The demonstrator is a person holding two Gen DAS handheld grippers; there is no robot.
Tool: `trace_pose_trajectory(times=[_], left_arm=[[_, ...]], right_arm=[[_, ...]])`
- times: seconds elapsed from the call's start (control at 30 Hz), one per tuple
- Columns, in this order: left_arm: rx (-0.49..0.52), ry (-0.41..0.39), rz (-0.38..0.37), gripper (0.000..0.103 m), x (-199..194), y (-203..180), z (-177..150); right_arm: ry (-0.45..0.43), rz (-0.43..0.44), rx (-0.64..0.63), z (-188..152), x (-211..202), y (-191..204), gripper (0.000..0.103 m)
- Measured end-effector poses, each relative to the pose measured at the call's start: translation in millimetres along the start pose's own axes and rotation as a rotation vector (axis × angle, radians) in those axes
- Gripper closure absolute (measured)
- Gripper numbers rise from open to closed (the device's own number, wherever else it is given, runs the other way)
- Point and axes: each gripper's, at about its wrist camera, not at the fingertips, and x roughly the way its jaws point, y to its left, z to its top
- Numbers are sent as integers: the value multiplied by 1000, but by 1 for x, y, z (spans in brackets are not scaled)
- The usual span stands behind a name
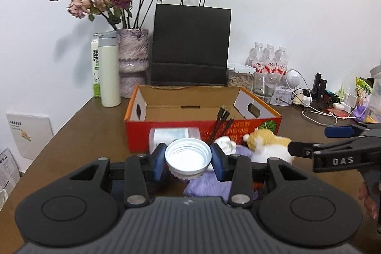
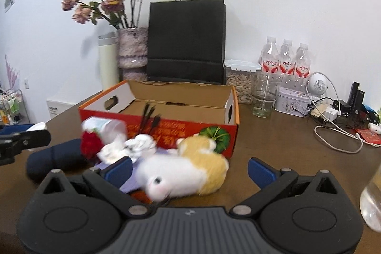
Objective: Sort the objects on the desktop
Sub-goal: 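Carry the cap toward the box with the left gripper while the right gripper grasps the plush sheep, then lower the cap into the box and open the left gripper while the right gripper drops the sheep in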
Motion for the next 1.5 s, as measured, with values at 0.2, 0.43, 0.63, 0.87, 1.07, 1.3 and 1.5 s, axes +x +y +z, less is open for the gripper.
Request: trace_pose_trajectory(times=[0.2, 0.43, 0.63, 0.87, 1.07, 1.3, 1.5], left_arm=[[9, 12, -6, 63, 36, -2, 14], [-2, 54, -15, 63, 80, 1, 19], [-9, 109, -16, 63, 101, 7, 10], [1, 89, -17, 63, 95, 5, 10], [15, 38, -21, 63, 83, -1, 16], [3, 1, -39, 63, 71, -4, 24], [-22, -59, -42, 63, 62, -3, 42]], right_arm=[[56, -5, 15, 16, 51, -16, 0], [153, 54, 82, 18, 101, -36, 6], [227, 105, 105, 3, 122, -40, 14], [227, 192, 143, -3, 122, -40, 39], [205, 192, 207, -5, 116, -48, 49], [128, 200, 250, 3, 90, -52, 53], [22, 207, 259, 24, 69, -46, 53]])
